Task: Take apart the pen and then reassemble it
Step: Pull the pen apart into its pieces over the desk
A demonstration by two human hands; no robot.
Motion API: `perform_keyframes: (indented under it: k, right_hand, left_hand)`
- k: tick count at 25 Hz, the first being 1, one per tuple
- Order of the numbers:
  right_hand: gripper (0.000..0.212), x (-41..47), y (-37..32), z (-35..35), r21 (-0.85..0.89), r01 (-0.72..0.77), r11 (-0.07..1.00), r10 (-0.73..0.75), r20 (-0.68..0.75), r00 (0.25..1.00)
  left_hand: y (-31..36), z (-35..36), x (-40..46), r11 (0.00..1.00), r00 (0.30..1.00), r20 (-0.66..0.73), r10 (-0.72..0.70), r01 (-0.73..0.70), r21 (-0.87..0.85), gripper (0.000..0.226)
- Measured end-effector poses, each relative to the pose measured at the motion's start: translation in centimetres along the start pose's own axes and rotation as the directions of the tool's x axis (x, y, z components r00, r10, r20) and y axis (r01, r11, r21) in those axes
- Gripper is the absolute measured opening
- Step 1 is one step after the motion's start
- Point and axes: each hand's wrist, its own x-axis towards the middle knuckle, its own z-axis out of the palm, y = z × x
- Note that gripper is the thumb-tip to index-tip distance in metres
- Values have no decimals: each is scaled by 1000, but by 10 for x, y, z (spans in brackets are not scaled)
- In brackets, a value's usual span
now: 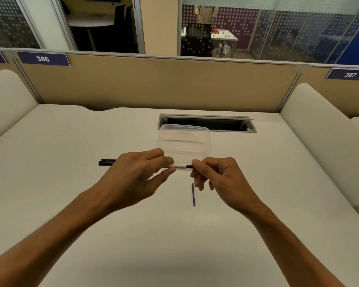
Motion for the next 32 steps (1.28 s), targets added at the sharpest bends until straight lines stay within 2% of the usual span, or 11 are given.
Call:
perform_keyframes:
  k: [5, 8, 13, 20, 25, 28, 32]
  right_hand:
    - [15, -1, -1, -5, 13, 11, 1000, -11, 18, 1000]
    - [19, -1, -3, -5, 22, -1, 1000, 1, 7, 1000]
    - [37, 0, 0, -1, -7, -15, 1000, 15, 2, 1000]
    - [19, -2, -1, -6, 14, 1, 1000, -1, 8, 1000]
    - [26, -2, 0, -6, -70, 4, 998, -6, -35, 999]
    - [38, 0, 4, -5, -73, 15, 997, -18, -33, 999]
    - [28, 1, 4, -5, -24, 1, 1000, -1, 1, 1000]
  left_hand:
    - [0, -1, -1, 1000, 1000, -1, -11, 11, 11, 21]
    - [0, -1, 0, 1000, 1000, 1, -5, 5, 12, 20]
    - [0, -1, -1, 1000, 1000, 7, -10, 10, 11, 22]
    - [-1, 2, -1, 1000, 1000, 1, -15, 15, 0, 21]
    - [-1, 4, 1, 1000, 1000, 7, -16, 16, 6, 21]
    - [-1, 6, 1, 1000, 1000, 9, -17, 17, 4, 21]
    - [-3, 5, 2, 1000, 1000, 7, -26, 26, -2, 21]
